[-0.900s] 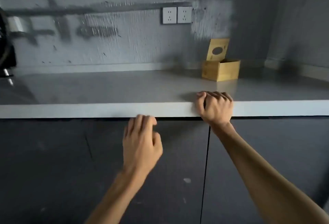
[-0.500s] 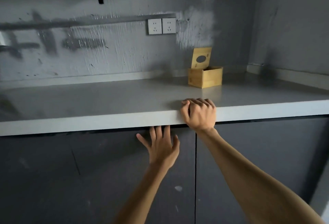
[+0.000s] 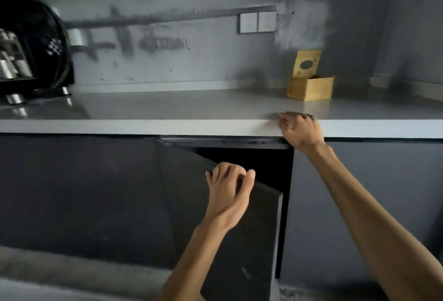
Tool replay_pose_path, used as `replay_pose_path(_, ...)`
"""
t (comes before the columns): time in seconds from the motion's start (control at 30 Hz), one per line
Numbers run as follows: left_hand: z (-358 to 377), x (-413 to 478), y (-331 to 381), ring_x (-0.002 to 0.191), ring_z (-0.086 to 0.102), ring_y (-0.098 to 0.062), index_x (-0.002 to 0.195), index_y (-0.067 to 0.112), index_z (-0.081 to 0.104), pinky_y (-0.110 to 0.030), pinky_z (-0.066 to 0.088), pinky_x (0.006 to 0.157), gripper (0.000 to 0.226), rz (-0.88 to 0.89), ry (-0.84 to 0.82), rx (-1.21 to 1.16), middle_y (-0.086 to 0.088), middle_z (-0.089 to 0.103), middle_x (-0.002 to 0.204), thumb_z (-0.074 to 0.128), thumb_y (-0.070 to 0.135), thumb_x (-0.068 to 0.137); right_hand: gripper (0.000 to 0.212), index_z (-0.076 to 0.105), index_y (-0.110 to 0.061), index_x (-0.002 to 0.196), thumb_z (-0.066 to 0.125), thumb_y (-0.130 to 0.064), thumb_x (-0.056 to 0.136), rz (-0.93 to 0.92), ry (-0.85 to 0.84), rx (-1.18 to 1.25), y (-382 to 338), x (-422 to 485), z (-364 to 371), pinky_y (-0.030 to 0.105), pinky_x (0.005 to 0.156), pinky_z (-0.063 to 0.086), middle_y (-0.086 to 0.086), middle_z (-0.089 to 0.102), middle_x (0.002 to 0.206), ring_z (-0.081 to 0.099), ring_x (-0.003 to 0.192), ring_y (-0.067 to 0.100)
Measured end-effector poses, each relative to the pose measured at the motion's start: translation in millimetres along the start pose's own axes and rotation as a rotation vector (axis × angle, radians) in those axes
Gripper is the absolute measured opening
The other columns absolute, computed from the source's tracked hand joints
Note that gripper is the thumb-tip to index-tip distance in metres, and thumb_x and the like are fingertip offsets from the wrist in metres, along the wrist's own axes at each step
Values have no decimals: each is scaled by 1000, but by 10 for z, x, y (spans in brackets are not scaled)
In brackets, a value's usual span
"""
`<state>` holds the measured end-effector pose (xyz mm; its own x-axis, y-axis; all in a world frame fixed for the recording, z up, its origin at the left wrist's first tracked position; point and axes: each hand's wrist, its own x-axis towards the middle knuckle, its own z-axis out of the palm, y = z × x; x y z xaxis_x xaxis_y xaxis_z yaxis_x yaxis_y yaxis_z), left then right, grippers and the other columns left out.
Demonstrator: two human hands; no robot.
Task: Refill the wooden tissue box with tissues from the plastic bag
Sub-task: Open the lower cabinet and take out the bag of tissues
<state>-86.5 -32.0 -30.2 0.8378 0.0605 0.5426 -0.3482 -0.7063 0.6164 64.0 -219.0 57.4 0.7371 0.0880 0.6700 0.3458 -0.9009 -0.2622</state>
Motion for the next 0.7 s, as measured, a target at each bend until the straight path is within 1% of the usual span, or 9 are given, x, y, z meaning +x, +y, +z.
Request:
replay_pose_path(0.1,-414,-427,-25,120,35,-2,70,22,42,-33,31,107,33,-35,53,-132,11,46,101,39,46,93,44,58,-26,130,39,-39,93,-151,-5,301,-513,-219,80,37,102,43,2,61,134,52,128,25)
replay_pose_path(0.17,-725,-625,-149,126,35,-1,71,14,47,-20,28,103,24,-51,24,-211,6,49,104,43,27,91,41,58,-28,131,40,-44,97,-396,-174,602,-1153,-404,268,22,112,32,-9,53,139,26,144,8)
replay_pose_path(0.23,-1073,-772,-276,122,38,-1,69,8,47,-14,28,101,21,-89,-66,-266,-5,50,102,45,19,87,38,64,-29,125,37,-42,100,-627,-412,712,-1838,-672,500,16,116,17,-13,52,139,13,146,2)
replay_pose_path(0.27,-1224,-818,-317,120,40,-4,68,8,46,-12,29,100,22,-108,-112,-307,-11,49,103,46,22,85,41,68,-29,118,33,-41,101,-696,-523,742,-2099,-809,650,21,118,15,-10,56,137,18,145,3)
replay_pose_path(0.33,-1553,-977,-391,125,37,-4,66,9,46,-9,28,100,23,-167,-176,-354,-15,50,112,48,27,80,55,76,-22,100,25,-41,101,-677,-626,854,-2570,-1066,929,32,115,25,-3,69,119,45,132,11)
replay_pose_path(0.4,-1812,-1151,-448,136,28,2,67,10,48,-9,25,106,21,-215,-233,-380,-7,52,127,49,26,80,58,76,-19,82,25,-42,97,-520,-518,922,-2842,-1221,1101,40,104,35,1,74,97,61,104,17)
replay_pose_path(0.5,-2139,-1386,-511,140,23,6,82,12,59,-20,22,110,14,-289,-179,-502,13,44,146,46,9,85,63,51,-32,46,19,-32,100,-342,-309,972,-3165,-1358,1123,33,92,35,-10,61,58,54,76,-1)
replay_pose_path(0.6,-2377,-1495,-509,141,28,1,122,15,60,-26,27,114,41,-409,-122,-609,14,37,151,41,-3,90,58,40,-33,46,26,-21,101,-300,-165,934,-3400,-1496,1135,32,92,32,-14,52,57,40,74,-1)
replay_pose_path(0.7,-2581,-1532,-602,132,46,-5,140,26,45,-29,38,110,56,-519,-112,-688,11,46,146,41,-5,94,62,50,-21,45,11,-33,92,-277,-133,931,-3526,-1542,1210,31,92,32,1,64,62,40,74,6)
